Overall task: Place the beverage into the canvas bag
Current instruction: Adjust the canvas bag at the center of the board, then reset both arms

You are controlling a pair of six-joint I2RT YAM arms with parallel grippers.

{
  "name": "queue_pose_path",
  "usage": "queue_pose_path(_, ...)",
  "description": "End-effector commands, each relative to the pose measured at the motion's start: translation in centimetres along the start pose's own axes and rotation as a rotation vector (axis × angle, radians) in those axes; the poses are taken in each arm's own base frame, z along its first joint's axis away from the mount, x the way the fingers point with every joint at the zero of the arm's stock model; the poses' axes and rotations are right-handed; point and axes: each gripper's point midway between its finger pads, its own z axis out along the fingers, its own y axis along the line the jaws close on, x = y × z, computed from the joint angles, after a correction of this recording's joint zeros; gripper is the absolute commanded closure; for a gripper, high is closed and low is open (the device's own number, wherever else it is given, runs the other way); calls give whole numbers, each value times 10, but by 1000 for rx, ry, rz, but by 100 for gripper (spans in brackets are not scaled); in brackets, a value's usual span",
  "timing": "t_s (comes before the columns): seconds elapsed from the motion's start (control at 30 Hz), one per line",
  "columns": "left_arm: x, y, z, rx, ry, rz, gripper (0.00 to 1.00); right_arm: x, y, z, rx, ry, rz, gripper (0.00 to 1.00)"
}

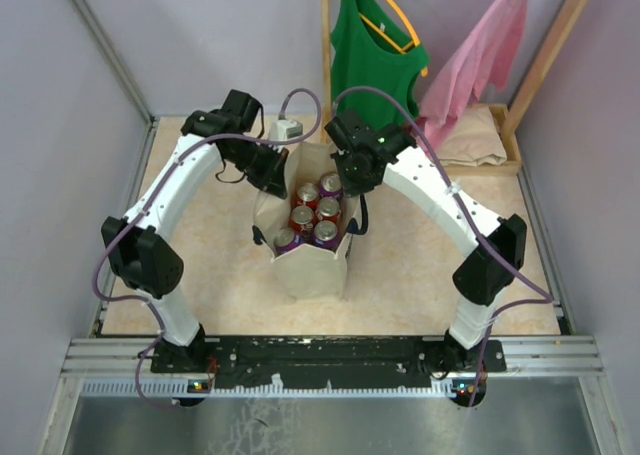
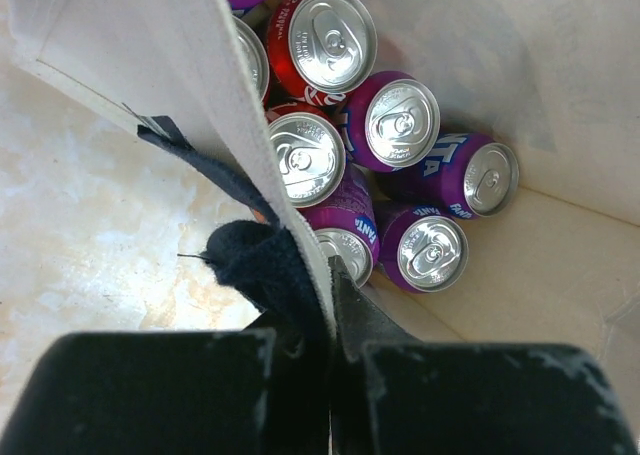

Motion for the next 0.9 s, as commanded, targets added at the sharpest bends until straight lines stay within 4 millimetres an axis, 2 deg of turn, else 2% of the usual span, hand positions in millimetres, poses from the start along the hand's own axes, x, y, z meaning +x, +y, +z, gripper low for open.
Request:
queue_pose_path(0.0, -8, -28, -13, 82, -83, 65, 100, -11, 0, -15, -33, -70, 24, 100)
queue_pose_path(0.1, -8, -24, -13, 64, -80, 69, 100, -13, -1, -17, -32, -81, 27, 100)
queue_pose_path(0.13, -8, -23, -13, 56, -81, 70, 93, -14, -1, -17, -31, -85, 28, 96)
queue_pose_path(0.17, -10, -21, -15, 42, -86, 72, 83, -14, -1, -18, -33, -91, 29, 91)
queue_pose_path(0.27, -16, -13, -20, -23, -107, 76, 31, -18, 0, -21, -43, -114, 35, 55)
queue_pose_path(0.3, -21, -8, -25, -63, -121, 66, 21, -20, 0, -23, -47, -125, 38, 46)
queue_pose_path(0.33, -24, -4, -28, -90, -134, 66, 17, -22, 0, -24, -49, -138, 42, 34)
queue_pose_path(0.4, -31, 0, -36, -125, -172, 72, 11, -27, 0, -28, -59, -170, 52, 17)
queue_pose_path(0.5, -41, 3, -50, -151, -240, 74, 7, -35, -2, -41, -79, -230, 69, 3)
queue_pose_path(0.73, -51, 10, -87, -184, -398, 64, 0, -53, -12, -68, -106, -382, 137, 1)
queue_pose_path(0.87, -50, 3, -90, -146, -418, 76, 0, -55, -21, -74, -135, -419, 192, 1)
